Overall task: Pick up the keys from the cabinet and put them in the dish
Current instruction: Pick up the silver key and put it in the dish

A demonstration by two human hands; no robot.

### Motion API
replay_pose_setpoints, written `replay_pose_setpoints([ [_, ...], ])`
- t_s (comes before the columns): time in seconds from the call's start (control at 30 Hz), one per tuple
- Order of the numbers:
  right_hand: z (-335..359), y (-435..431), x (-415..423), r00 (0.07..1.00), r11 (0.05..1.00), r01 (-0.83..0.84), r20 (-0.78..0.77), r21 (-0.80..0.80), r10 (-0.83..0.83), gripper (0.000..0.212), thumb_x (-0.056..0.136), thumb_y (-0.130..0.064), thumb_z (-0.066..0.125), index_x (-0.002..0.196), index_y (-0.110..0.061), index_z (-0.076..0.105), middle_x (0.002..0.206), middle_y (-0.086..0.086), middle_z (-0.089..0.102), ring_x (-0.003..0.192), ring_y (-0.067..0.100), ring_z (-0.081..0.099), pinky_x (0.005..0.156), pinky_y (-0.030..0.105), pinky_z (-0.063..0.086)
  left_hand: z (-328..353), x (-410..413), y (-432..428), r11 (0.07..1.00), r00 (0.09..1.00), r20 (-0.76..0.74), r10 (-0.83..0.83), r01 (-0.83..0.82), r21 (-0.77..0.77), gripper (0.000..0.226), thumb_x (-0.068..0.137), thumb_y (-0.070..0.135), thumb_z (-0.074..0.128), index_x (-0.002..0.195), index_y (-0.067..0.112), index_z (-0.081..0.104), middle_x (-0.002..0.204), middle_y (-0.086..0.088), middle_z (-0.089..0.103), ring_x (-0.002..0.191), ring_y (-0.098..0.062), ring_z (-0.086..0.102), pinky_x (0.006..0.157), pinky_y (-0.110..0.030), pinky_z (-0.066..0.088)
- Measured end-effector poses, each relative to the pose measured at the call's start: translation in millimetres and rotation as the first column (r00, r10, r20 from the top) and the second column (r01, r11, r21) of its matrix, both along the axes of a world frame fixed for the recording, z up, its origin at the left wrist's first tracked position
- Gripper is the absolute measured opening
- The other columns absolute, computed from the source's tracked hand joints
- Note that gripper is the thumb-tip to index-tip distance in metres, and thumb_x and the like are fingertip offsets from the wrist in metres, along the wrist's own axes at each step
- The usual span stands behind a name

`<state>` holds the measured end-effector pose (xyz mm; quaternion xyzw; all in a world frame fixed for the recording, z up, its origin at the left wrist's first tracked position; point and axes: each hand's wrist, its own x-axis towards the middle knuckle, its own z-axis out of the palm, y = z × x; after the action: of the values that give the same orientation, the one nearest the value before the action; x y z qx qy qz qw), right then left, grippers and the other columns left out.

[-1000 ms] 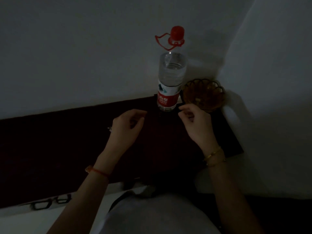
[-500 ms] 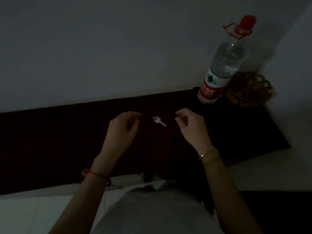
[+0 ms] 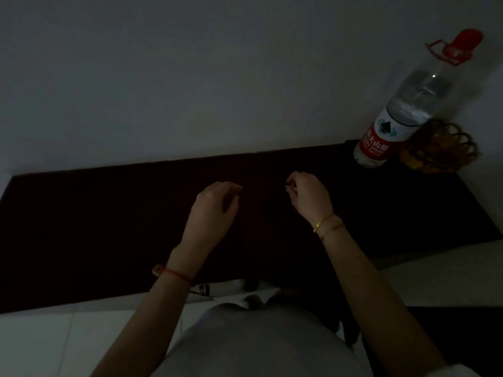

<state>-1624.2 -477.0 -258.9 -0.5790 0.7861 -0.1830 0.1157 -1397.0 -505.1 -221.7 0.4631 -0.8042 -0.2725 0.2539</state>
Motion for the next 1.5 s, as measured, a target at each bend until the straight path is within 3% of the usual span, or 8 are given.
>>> replay_pose_setpoints([
  [0.47, -12.0, -16.7, 0.7, 0.995, 0.993, 0.099, 0.011, 0.056, -0.1, 0.009, 0.09, -0.011, 0.055, 0.092, -0.005, 0.061, 0.101, 0.014, 0.061, 0.091, 0.026, 0.059, 0.071, 0.037, 0.054, -11.3, -8.8, -1.5, 0.998, 0.992, 0.112, -0.058, 0.056, 0.026, 0.026, 0.093, 0.017, 0.054, 0.117, 0.016, 0.064, 0.114, -0.002, 0.065, 0.104, -0.016, 0.061, 0.09, -0.036, 0.053],
  [0.7, 8.8, -17.0, 4.5, 0.919, 0.981, 0.18, 0.367, -0.07, -0.143, 0.002, 0.09, -0.014, 0.057, 0.089, -0.013, 0.056, 0.086, 0.003, 0.066, 0.075, 0.01, 0.064, 0.055, 0.011, 0.041, -7.9, -25.8, -6.4, 0.997, 0.986, 0.147, -0.08, 0.078, 0.023, 0.028, 0.093, 0.023, 0.054, 0.12, 0.018, 0.061, 0.119, -0.001, 0.063, 0.108, -0.016, 0.059, 0.092, -0.036, 0.052],
  [0.8, 24.4, -18.7, 10.0, 0.886, 0.97, 0.196, 0.451, -0.146, -0.111, 0.005, 0.088, -0.015, 0.061, 0.087, -0.011, 0.059, 0.086, 0.006, 0.069, 0.074, 0.011, 0.063, 0.059, 0.01, 0.044, -7.5, -37.0, -7.5, 0.995, 0.985, 0.144, -0.094, 0.09, 0.035, 0.032, 0.092, 0.031, 0.056, 0.122, 0.02, 0.06, 0.12, 0.001, 0.063, 0.106, -0.013, 0.06, 0.091, -0.035, 0.054],
  [0.97, 44.0, -16.9, 16.1, 0.798, 0.967, 0.204, 0.599, -0.154, -0.073, 0.012, 0.083, -0.015, 0.067, 0.086, -0.005, 0.063, 0.085, 0.014, 0.072, 0.071, 0.024, 0.07, 0.067, 0.035, 0.059, -9.3, -53.6, -5.1, 0.991, 0.992, 0.051, -0.114, 0.11, 0.075, 0.025, 0.091, 0.028, 0.06, 0.113, 0.019, 0.064, 0.106, 0.0, 0.067, 0.088, -0.009, 0.064, 0.081, -0.028, 0.056],
  [1.1, 50.9, -9.4, 18.0, 0.726, 0.964, 0.216, 0.686, -0.157, -0.051, 0.011, 0.083, -0.012, 0.067, 0.088, -0.003, 0.063, 0.086, 0.015, 0.072, 0.069, 0.021, 0.07, 0.059, 0.025, 0.057, -11.3, -58.7, 1.1, 0.978, 0.994, -0.045, -0.104, 0.11, 0.177, 0.011, 0.092, 0.023, 0.058, 0.097, 0.017, 0.067, 0.088, 0.003, 0.068, 0.078, -0.008, 0.066, 0.071, -0.029, 0.057],
  [1.27, 49.5, 5.1, 14.0, 0.691, 0.96, 0.242, 0.719, -0.142, -0.068, 0.011, 0.084, -0.016, 0.068, 0.089, -0.006, 0.066, 0.085, 0.007, 0.071, 0.074, 0.015, 0.069, 0.064, 0.024, 0.058, -11.5, -62.3, 5.1, 0.904, 0.978, -0.183, -0.098, 0.164, 0.395, 0.014, 0.093, 0.026, 0.057, 0.096, 0.025, 0.07, 0.076, 0.012, 0.067, 0.058, 0.012, 0.058, 0.057, -0.004, 0.042],
  [1.37, 49.0, 17.4, 6.6, 0.664, 0.958, 0.256, 0.744, -0.13, -0.077, 0.019, 0.085, -0.02, 0.067, 0.095, -0.005, 0.069, 0.089, 0.009, 0.072, 0.08, 0.017, 0.07, 0.068, 0.026, 0.057, -8.9, -67.4, 8.8, 0.814, 0.934, -0.35, -0.074, 0.26, 0.519, 0.015, 0.094, 0.022, 0.057, 0.095, 0.024, 0.072, 0.079, 0.007, 0.069, 0.07, 0.007, 0.062, 0.071, -0.013, 0.048],
  [1.5, 53.7, 32.4, -4.2, 0.633, 0.939, 0.32, 0.766, -0.129, -0.111, 0.017, 0.085, -0.019, 0.067, 0.093, -0.004, 0.069, 0.082, 0.007, 0.071, 0.073, 0.014, 0.067, 0.066, 0.025, 0.054, -2.8, -79.0, 16.0, 0.742, 0.879, -0.461, -0.121, 0.388, 0.547, 0.018, 0.093, 0.019, 0.057, 0.102, 0.016, 0.072, 0.08, 0.009, 0.069, 0.075, 0.005, 0.064, 0.073, -0.011, 0.051],
])
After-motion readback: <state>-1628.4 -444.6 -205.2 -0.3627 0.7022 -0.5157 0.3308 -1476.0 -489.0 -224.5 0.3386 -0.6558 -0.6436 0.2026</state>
